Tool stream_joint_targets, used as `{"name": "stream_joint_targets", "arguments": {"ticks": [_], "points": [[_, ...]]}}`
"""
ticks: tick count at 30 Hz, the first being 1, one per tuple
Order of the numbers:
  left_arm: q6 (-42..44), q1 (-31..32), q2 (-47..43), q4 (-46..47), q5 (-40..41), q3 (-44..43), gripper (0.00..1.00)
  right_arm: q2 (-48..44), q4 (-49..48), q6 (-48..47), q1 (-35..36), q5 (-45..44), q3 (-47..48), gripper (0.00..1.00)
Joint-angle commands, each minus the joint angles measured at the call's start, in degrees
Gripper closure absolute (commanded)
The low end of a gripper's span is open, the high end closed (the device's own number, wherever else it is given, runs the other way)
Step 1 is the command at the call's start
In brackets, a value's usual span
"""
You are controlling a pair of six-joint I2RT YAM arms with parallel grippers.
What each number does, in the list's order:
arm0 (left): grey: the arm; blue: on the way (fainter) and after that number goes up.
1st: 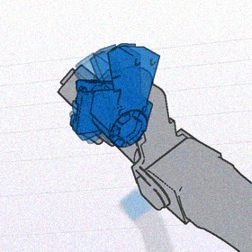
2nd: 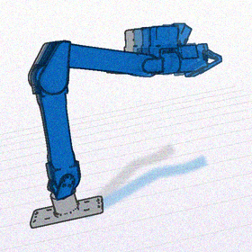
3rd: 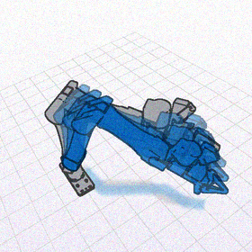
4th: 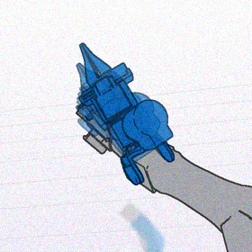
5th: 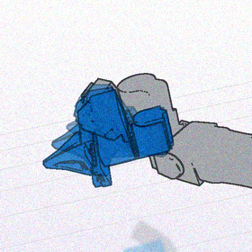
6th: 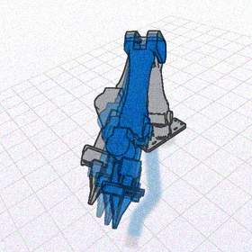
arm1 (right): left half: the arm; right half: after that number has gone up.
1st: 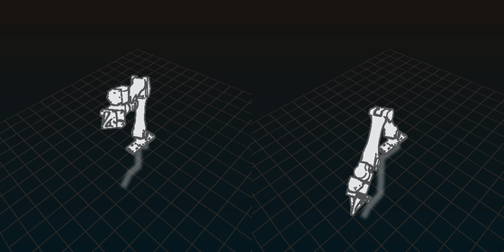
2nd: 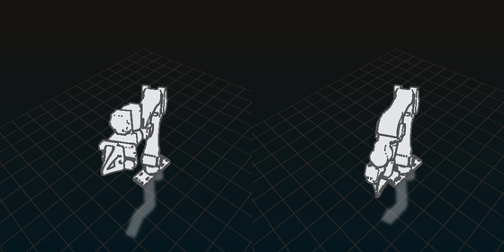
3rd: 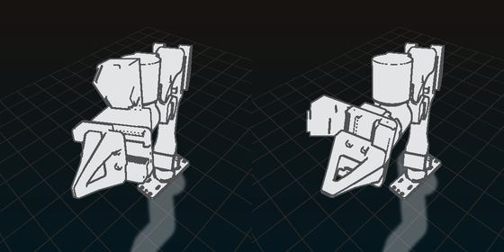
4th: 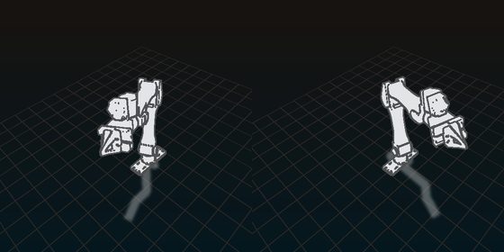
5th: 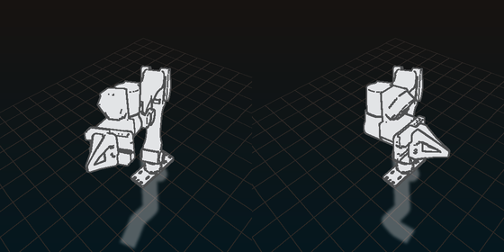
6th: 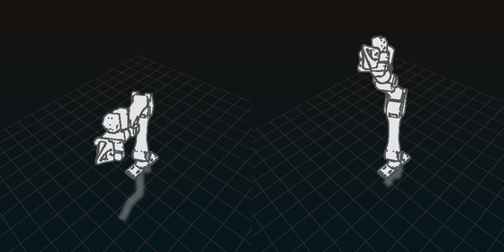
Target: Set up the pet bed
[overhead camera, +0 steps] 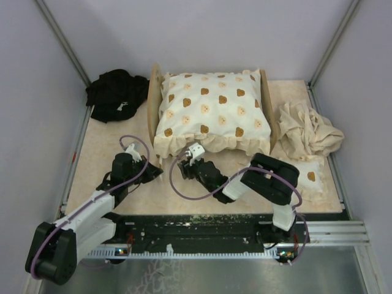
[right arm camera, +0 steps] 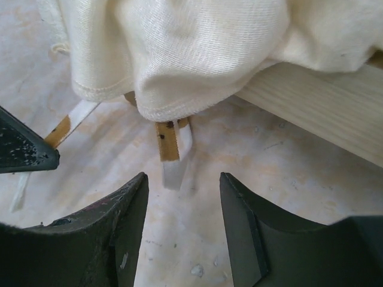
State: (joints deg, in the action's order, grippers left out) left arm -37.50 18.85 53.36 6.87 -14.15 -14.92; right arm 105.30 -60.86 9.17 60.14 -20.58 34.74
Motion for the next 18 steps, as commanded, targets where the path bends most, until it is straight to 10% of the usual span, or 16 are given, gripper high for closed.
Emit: {"name": "stream_joint_targets", "arguments": {"ticks": [1, 6, 11, 18], "points": [[0.68, -0.22, -0.48, 1.04, 1.25, 0.50, 1.00, 4.62, -4.98, 0.48, -1.06, 3.09, 4.54, 0.48], [0.62, -0.22, -0.49, 0.98, 1.78, 0.40, 1.00, 8.46, -8.13, 1.15, -1.10, 7.50, 6.56, 0.52], [0.64, -0.22, -0.65, 1.08, 2.36, 0.63, 1.00, 8.45, -14.02, 3.28, -1.85, 14.76, 4.86, 1.00], [1.21, -0.31, 0.91, 1.39, 2.54, 0.52, 1.00, -1.29, -17.67, 17.52, -2.55, 21.08, -0.07, 1.00]]}}
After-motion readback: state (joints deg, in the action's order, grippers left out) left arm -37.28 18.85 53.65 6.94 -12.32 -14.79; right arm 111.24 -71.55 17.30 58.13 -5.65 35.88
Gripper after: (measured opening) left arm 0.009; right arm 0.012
